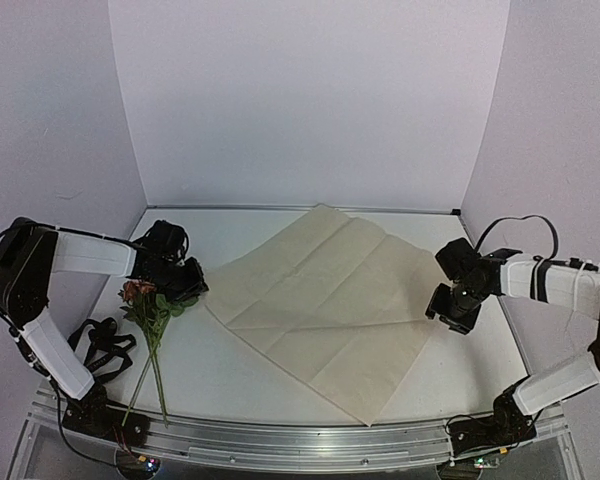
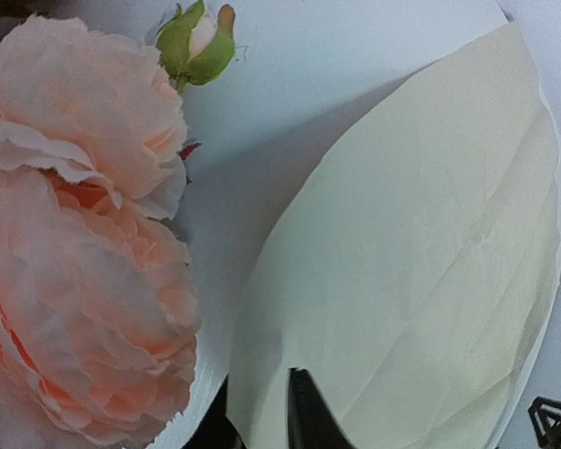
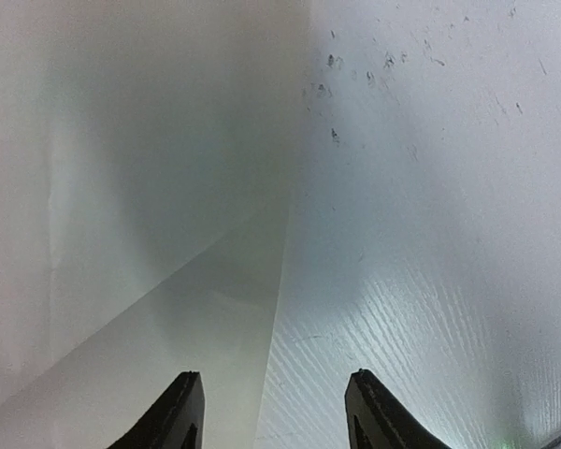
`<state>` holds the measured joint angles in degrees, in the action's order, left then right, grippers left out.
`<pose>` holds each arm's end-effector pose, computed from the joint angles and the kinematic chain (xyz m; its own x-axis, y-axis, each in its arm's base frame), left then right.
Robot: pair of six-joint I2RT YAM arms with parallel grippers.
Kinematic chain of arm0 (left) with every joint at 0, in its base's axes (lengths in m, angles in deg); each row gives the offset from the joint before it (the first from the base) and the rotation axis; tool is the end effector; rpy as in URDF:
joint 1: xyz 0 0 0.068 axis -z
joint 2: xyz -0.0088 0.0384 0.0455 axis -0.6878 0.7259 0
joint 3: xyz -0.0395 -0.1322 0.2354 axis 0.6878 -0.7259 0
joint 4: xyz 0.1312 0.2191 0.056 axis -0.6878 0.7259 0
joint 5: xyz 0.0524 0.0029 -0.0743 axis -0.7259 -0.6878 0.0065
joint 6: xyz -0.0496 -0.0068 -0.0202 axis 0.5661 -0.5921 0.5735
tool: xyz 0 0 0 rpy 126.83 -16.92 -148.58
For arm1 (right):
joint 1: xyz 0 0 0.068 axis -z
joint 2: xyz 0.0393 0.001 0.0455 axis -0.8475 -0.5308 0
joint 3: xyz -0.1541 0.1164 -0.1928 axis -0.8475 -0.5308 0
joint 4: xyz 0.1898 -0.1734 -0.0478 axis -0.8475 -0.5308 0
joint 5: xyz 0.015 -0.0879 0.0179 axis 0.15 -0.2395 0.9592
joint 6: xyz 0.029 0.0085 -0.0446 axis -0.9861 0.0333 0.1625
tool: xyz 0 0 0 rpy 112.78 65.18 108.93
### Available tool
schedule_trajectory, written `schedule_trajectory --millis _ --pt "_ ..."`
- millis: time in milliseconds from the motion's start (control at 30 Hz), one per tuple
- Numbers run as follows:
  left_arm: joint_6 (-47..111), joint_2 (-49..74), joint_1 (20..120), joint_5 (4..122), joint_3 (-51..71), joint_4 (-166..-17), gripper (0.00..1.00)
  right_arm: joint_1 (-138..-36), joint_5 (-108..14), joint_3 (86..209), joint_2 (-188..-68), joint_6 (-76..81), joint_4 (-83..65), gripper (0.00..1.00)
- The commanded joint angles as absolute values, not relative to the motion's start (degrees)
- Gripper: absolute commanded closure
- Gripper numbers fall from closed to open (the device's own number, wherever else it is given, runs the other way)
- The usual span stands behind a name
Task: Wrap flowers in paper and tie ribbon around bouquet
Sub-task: Unfold the folded wrapping paper at the center of the board.
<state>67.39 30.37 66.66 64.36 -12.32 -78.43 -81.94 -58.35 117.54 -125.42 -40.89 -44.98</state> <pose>0.2898 -0.1306 0.1624 -0.8586 -0.4175 -0.2975 -0.2245 0.8279 -0.5139 0.2248 0.0976 0.1885 -0.8422 0.4673 -0.2689 0.4125 0.8796 0.2369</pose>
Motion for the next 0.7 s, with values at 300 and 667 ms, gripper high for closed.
schedule_trajectory --millis 300,667 --pt "63.5 29.8 66.9 66.5 -2.6 -72.1 0.48 -95.1 -49.8 142.5 -141.5 -36.6 -47.9 0.55" --pt "65.8 24.1 66.1 59.5 -1.9 -58.2 0.14 -99.5 -51.8 146.0 -151.3 -34.1 -43.2 0.54"
